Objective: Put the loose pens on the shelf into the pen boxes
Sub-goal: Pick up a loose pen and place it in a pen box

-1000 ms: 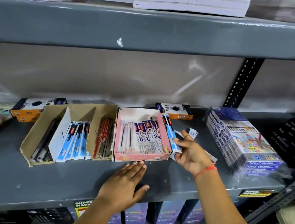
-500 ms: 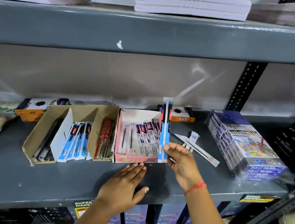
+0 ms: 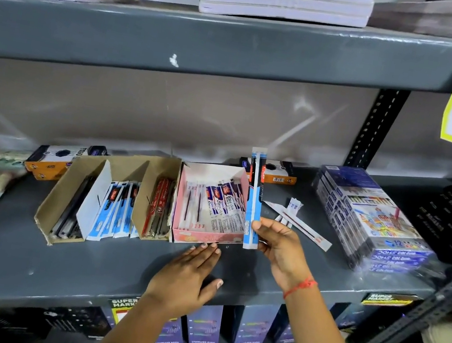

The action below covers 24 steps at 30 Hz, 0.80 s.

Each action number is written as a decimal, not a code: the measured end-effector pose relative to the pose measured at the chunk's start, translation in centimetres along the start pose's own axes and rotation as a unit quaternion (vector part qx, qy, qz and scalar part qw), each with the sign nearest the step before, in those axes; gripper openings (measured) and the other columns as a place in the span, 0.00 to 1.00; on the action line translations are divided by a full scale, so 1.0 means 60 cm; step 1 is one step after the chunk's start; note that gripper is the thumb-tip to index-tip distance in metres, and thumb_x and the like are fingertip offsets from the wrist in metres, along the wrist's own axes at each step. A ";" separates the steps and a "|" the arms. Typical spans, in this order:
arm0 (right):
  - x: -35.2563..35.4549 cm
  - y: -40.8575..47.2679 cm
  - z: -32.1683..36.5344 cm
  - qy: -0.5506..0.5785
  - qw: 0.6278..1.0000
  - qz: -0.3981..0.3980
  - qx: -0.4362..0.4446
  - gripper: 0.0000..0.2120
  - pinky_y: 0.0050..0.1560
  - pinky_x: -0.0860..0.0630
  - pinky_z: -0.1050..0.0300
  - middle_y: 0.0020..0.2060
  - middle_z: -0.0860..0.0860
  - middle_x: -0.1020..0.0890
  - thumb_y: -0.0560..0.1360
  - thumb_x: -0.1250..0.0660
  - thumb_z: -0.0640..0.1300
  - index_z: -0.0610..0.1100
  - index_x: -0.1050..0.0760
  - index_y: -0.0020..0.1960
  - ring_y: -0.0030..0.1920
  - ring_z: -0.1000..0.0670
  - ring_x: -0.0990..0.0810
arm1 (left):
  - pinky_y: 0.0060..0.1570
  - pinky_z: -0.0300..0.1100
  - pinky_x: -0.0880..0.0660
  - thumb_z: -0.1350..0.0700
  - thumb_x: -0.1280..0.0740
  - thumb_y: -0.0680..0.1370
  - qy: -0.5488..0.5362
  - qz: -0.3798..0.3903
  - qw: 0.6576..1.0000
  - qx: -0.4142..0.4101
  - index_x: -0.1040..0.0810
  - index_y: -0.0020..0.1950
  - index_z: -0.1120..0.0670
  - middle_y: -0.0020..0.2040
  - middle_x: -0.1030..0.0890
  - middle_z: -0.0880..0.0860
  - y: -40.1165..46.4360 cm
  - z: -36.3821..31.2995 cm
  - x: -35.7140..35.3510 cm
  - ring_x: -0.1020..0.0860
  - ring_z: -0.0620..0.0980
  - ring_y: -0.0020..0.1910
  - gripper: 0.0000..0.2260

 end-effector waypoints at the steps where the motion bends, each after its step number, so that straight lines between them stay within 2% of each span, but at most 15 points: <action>1: -0.001 -0.001 0.001 0.000 1.000 0.003 0.000 0.05 0.37 0.30 0.62 0.31 0.52 0.14 0.73 0.33 0.35 0.41 0.18 0.42 0.37 0.50 0.24 | 0.67 0.36 0.64 0.40 0.53 0.79 0.002 0.001 1.000 -0.001 0.52 0.74 0.51 0.76 0.50 0.48 0.000 0.000 0.000 0.53 0.44 0.74 0.27; 6: -0.016 -0.004 0.004 -0.004 0.999 0.032 -0.001 0.04 0.34 0.26 0.66 0.32 0.52 0.13 0.73 0.32 0.37 0.41 0.18 0.42 0.33 0.54 0.19 | 0.69 0.38 0.60 0.40 0.52 0.79 -0.005 0.006 1.000 0.004 0.50 0.74 0.52 0.76 0.48 0.49 -0.001 0.001 0.000 0.53 0.45 0.74 0.27; 11: -0.048 -0.003 0.006 0.002 0.999 0.051 -0.016 0.06 0.32 0.25 0.68 0.30 0.52 0.14 0.72 0.32 0.34 0.42 0.19 0.40 0.30 0.56 0.20 | 0.67 0.35 0.61 0.41 0.51 0.80 -0.009 -0.004 0.999 0.052 0.51 0.74 0.52 0.76 0.49 0.48 -0.038 0.035 0.008 0.53 0.44 0.74 0.26; 14: -0.086 -0.006 0.003 -0.001 0.998 0.065 -0.023 0.06 0.33 0.28 0.65 0.32 0.49 0.16 0.71 0.32 0.34 0.42 0.19 0.38 0.32 0.53 0.23 | 0.66 0.34 0.63 0.42 0.50 0.80 -0.007 -0.010 0.996 0.087 0.49 0.74 0.52 0.76 0.47 0.49 -0.072 0.074 0.019 0.51 0.45 0.74 0.26; 16: -0.113 -0.007 0.002 -0.014 0.997 0.073 -0.026 0.07 0.33 0.29 0.65 0.31 0.50 0.17 0.71 0.31 0.34 0.43 0.19 0.37 0.32 0.53 0.24 | 0.66 0.34 0.63 0.43 0.50 0.80 -0.006 -0.011 0.994 0.107 0.49 0.74 0.53 0.76 0.46 0.50 -0.095 0.103 0.026 0.50 0.46 0.74 0.25; 19: -0.167 -0.007 -0.004 -0.036 0.995 0.084 -0.033 0.08 0.34 0.28 0.65 0.28 0.52 0.17 0.71 0.32 0.34 0.44 0.20 0.36 0.31 0.53 0.23 | 0.68 0.36 0.59 0.43 0.50 0.80 -0.015 -0.002 0.990 0.138 0.49 0.74 0.52 0.76 0.47 0.50 -0.134 0.155 0.039 0.50 0.46 0.74 0.26; 24: -0.264 -0.007 -0.026 -0.067 0.993 0.084 -0.058 0.07 0.33 0.29 0.63 0.31 0.47 0.22 0.72 0.32 0.33 0.43 0.23 0.38 0.30 0.51 0.26 | 0.70 0.38 0.56 0.42 0.50 0.80 -0.023 0.001 0.986 0.166 0.49 0.74 0.52 0.76 0.47 0.50 -0.186 0.239 0.053 0.50 0.46 0.74 0.26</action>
Point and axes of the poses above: each hand's wrist, its own y-axis towards the middle knuckle, its own x-axis out of the back of the hand, z = x × y, the point moved 5 cm from there along y, towards the middle knuckle
